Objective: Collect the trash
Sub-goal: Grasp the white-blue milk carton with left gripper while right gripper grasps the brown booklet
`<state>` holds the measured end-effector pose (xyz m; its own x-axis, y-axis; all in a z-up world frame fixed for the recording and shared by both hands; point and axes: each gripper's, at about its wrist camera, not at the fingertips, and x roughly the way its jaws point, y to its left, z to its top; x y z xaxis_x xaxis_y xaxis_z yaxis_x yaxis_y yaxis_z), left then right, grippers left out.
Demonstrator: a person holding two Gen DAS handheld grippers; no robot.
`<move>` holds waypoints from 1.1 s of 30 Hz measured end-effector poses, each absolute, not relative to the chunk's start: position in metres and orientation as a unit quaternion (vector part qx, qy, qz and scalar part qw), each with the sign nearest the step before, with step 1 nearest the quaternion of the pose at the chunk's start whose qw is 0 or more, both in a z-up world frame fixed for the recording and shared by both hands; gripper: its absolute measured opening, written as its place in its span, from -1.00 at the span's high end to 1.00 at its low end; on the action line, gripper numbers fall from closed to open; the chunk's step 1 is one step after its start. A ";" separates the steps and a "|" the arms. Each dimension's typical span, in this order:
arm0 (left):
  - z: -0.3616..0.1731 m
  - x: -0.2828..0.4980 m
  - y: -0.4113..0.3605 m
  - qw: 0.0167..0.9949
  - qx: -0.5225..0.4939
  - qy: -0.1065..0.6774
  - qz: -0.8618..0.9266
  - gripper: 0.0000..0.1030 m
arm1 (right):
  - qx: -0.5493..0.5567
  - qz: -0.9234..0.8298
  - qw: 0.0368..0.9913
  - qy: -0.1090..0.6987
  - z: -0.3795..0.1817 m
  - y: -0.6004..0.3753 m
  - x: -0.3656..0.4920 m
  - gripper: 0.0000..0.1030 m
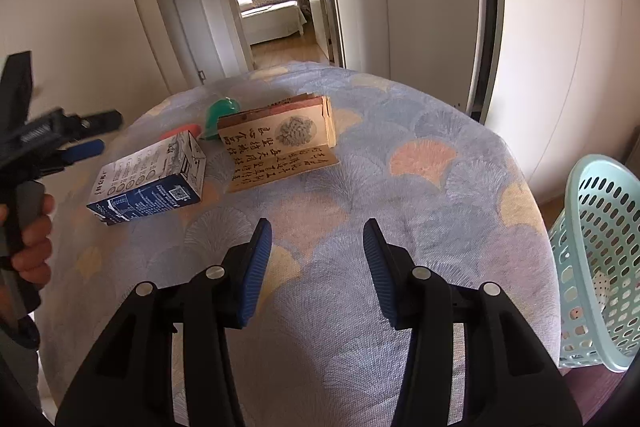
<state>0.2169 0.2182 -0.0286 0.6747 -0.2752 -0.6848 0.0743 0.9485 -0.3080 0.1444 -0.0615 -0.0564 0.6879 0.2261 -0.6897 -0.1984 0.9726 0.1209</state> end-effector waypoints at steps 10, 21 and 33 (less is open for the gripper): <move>-0.039 0.176 0.185 0.860 -0.066 0.465 -0.200 -0.62 | 0.052 0.119 0.916 0.381 -0.057 -0.074 0.148 0.14; -0.056 0.163 0.128 0.877 0.054 0.462 -0.123 -0.16 | 0.030 0.126 0.911 0.392 -0.042 -0.072 0.154 0.11; -0.052 0.108 0.157 0.914 -0.028 0.399 -0.074 -0.07 | 0.069 0.212 0.888 0.402 -0.016 -0.070 0.259 0.01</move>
